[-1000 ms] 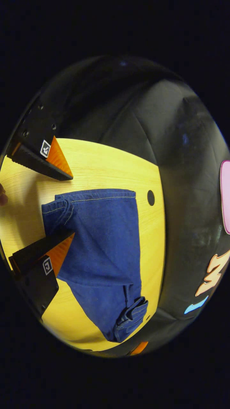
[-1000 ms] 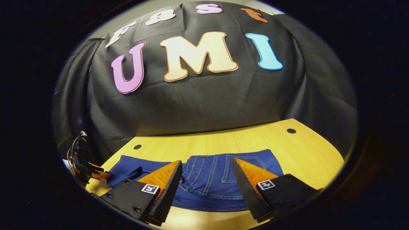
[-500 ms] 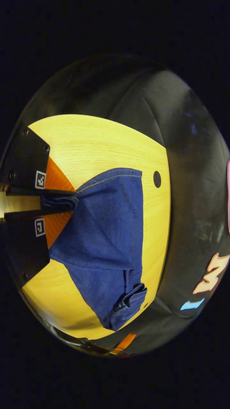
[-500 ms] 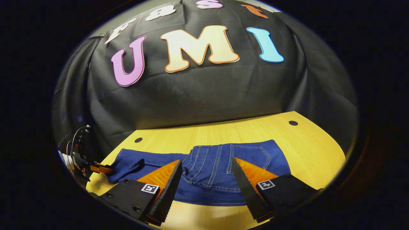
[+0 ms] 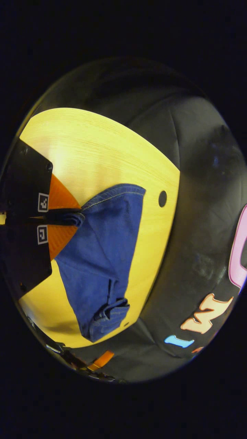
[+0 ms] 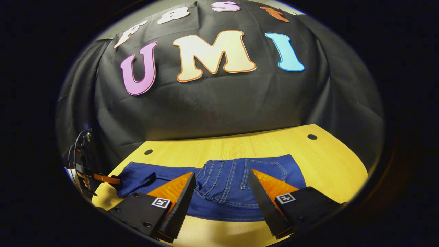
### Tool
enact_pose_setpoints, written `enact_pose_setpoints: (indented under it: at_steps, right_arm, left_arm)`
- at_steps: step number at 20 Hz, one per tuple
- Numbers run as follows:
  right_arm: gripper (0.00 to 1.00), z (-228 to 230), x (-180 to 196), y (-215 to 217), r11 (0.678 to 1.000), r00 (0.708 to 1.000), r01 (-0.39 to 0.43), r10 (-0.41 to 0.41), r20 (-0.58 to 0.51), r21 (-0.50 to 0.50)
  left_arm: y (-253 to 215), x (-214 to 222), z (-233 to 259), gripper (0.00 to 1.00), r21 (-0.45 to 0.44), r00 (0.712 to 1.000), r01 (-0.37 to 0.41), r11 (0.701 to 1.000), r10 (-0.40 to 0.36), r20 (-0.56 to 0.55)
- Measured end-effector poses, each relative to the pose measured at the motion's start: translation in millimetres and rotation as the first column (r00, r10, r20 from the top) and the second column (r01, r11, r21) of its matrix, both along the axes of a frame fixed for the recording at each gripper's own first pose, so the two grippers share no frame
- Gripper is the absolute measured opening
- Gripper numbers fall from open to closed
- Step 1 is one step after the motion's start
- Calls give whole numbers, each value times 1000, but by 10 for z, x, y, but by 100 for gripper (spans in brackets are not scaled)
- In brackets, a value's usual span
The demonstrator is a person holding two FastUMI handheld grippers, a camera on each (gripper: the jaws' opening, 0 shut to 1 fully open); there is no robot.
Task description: Grasp the waist and the cuffs of the jeans and fold them to make the two legs overlap; first hold the waist and fold one-third of the jeans toward the cuffs, then hold the cuffs and fold the remaining one-third in the same direction to finish folding.
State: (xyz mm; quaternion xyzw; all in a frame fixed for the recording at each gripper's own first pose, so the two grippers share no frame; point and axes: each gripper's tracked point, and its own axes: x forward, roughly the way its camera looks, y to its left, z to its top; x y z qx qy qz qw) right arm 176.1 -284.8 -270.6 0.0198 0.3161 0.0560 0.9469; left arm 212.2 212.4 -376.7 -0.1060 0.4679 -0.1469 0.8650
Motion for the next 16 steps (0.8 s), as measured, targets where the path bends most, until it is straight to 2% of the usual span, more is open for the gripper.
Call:
enact_pose_setpoints:
  at_steps: [7,16]
  right_arm:
    - [95,333,39,-232,1000,999,-1,0,48,30]
    - [95,742,89,-969,999,996,-2,-1,87,37]
  left_arm:
    - [-768,140,614,0,-86,995,54,995,-46,93]
    - [-1896,401,1238,0,-142,981,94,985,-67,182]
